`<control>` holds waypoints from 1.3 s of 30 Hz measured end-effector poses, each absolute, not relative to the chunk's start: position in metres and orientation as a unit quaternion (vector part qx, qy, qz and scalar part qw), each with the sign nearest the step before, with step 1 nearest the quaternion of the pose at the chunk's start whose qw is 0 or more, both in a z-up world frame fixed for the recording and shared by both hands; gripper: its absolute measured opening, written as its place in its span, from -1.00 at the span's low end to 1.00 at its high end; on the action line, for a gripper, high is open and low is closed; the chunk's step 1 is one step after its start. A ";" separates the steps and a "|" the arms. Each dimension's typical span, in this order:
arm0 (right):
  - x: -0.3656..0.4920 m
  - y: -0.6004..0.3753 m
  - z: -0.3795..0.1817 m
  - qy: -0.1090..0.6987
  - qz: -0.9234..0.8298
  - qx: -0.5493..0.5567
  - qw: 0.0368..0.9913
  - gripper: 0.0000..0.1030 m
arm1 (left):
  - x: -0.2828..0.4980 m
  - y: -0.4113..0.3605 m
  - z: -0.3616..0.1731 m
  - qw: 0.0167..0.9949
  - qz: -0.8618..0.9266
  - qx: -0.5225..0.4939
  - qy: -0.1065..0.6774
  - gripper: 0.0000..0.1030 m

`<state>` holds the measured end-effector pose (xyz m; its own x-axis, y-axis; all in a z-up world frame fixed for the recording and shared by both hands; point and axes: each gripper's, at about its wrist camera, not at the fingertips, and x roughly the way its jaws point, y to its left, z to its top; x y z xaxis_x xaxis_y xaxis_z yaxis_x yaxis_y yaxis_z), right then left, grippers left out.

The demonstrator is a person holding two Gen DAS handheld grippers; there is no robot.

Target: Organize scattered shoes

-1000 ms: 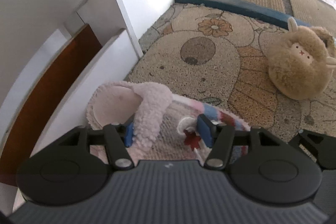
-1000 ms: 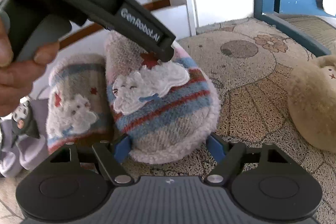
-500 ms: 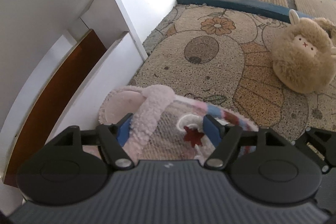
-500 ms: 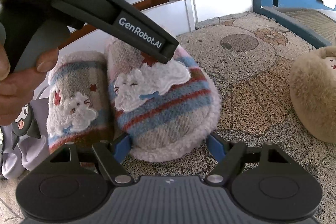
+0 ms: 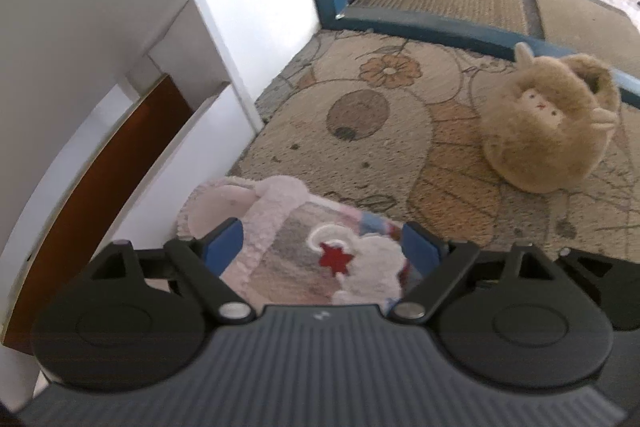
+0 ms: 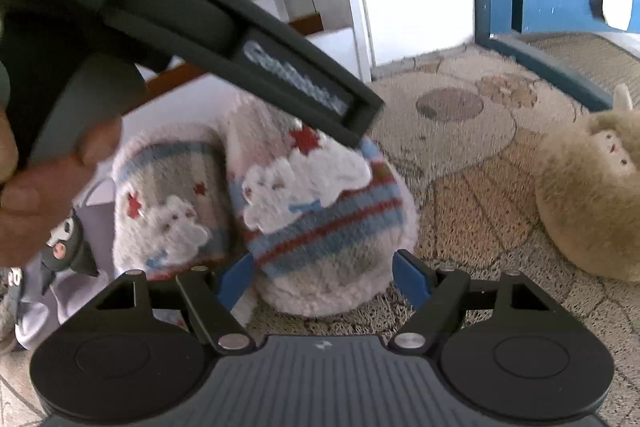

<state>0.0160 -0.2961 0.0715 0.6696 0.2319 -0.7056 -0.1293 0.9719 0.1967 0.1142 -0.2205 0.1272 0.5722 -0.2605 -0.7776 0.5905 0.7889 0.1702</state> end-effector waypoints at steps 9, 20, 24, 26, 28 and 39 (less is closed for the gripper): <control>-0.017 -0.305 0.078 0.406 0.073 0.060 0.909 0.57 | 0.083 -0.241 0.127 0.848 -0.291 0.196 0.397 0.82; -0.050 -0.335 0.079 0.419 0.030 0.063 0.905 0.62 | 0.060 -0.269 0.118 0.832 -0.323 0.185 0.412 0.93; -0.059 -0.346 0.076 0.421 0.016 0.055 0.905 0.64 | 0.058 -0.279 0.116 0.829 -0.328 0.176 0.418 0.97; -0.060 -0.354 0.073 0.419 0.003 0.055 0.906 0.64 | 0.059 -0.282 0.115 0.829 -0.326 0.176 0.419 0.99; -0.060 -0.369 0.072 0.415 -0.019 0.064 0.907 0.64 | 0.062 -0.284 0.115 0.831 -0.322 0.179 0.417 1.00; -0.030 -0.444 0.077 0.371 -0.128 0.100 0.914 0.64 | 0.091 -0.264 0.112 0.843 -0.273 0.172 0.431 1.00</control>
<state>-0.0304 -0.4440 0.0770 0.6927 -0.1597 -0.7033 0.3084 0.9471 0.0887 0.0915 -0.2642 0.1119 0.4795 -0.3125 -0.8200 0.6092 0.7911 0.0547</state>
